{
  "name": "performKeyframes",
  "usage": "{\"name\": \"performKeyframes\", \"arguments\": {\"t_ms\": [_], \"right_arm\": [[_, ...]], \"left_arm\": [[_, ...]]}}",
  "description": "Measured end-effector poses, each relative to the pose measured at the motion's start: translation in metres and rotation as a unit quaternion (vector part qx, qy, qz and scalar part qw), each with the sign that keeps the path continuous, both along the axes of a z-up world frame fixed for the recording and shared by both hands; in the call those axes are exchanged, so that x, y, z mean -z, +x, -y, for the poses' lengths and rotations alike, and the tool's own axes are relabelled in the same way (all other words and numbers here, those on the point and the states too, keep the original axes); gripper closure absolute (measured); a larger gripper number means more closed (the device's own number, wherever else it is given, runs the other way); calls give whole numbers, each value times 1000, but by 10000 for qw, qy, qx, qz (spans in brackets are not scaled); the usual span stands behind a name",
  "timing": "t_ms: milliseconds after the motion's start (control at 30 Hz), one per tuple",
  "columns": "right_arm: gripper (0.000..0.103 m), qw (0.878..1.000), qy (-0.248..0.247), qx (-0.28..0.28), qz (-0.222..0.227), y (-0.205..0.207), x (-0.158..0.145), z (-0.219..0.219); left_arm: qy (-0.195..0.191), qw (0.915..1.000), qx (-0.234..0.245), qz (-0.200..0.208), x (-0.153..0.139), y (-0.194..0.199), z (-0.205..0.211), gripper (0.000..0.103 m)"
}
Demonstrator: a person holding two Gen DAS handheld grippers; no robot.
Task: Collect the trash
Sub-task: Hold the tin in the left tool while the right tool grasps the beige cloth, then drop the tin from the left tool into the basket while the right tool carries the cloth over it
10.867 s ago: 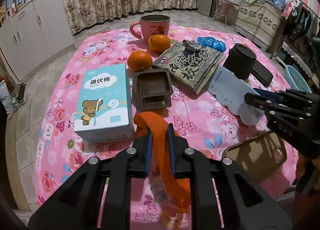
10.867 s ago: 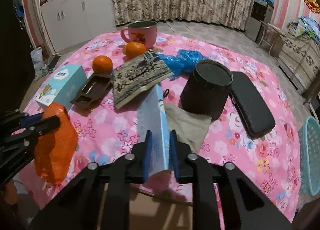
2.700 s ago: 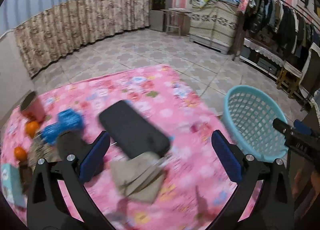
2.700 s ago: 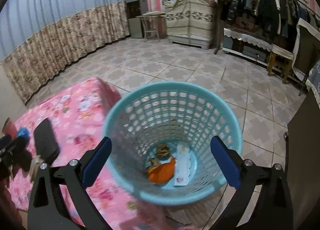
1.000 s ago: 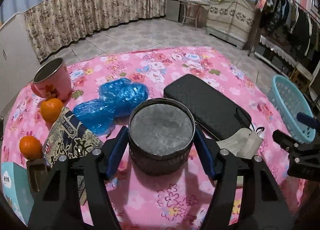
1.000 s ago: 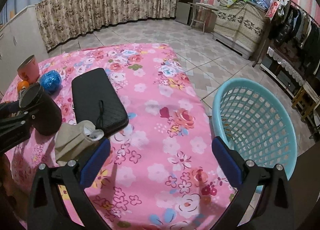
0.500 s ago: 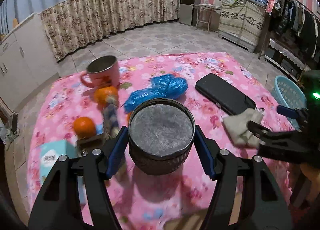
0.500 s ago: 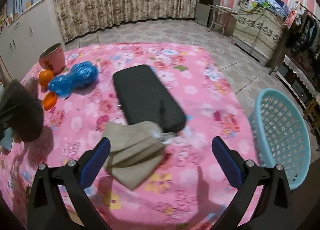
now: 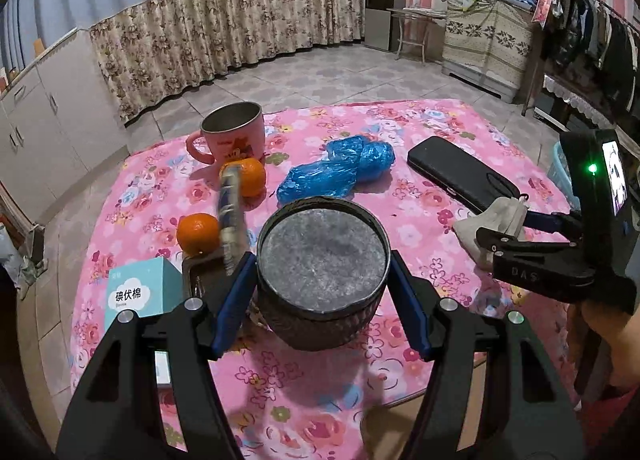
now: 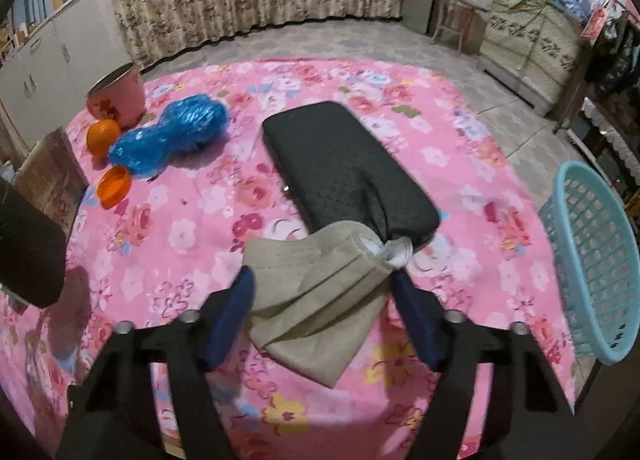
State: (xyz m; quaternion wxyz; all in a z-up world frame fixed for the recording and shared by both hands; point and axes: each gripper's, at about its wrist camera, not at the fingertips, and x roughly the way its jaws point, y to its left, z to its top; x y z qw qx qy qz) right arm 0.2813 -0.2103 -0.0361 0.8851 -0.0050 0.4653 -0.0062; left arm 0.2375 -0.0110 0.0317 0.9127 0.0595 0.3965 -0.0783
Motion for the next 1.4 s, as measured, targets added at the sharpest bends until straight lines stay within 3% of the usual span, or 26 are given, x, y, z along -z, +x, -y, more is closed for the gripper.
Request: {"name": "performKeyframes", "arguments": {"t_ms": [167, 233, 400, 633, 900, 1167, 1400], "right_arm": [[57, 9999, 13, -95, 45, -4, -5, 0], [69, 9999, 4, -116, 78, -6, -7, 1], [80, 9993, 65, -264, 237, -12, -17, 6], [81, 9963, -56, -219, 831, -30, -52, 25], [81, 9949, -31, 108, 1002, -31, -66, 75], [81, 9907, 45, 655, 1193, -32, -81, 149], [81, 9848, 55, 1194, 1259, -42, -83, 215]], "left_arm": [[-27, 9999, 6, -115, 5, 6, 4, 39], [-6, 9999, 23, -130, 7, 6, 8, 39], [19, 9999, 68, -144, 10, 10, 17, 39], [18, 9999, 132, -71, 8, 14, 33, 39], [52, 9996, 248, 112, -1, 20, 59, 39], [3, 9981, 482, 379, -21, 28, 108, 39], [-14, 9955, 809, 487, -33, 40, 178, 39]]}}
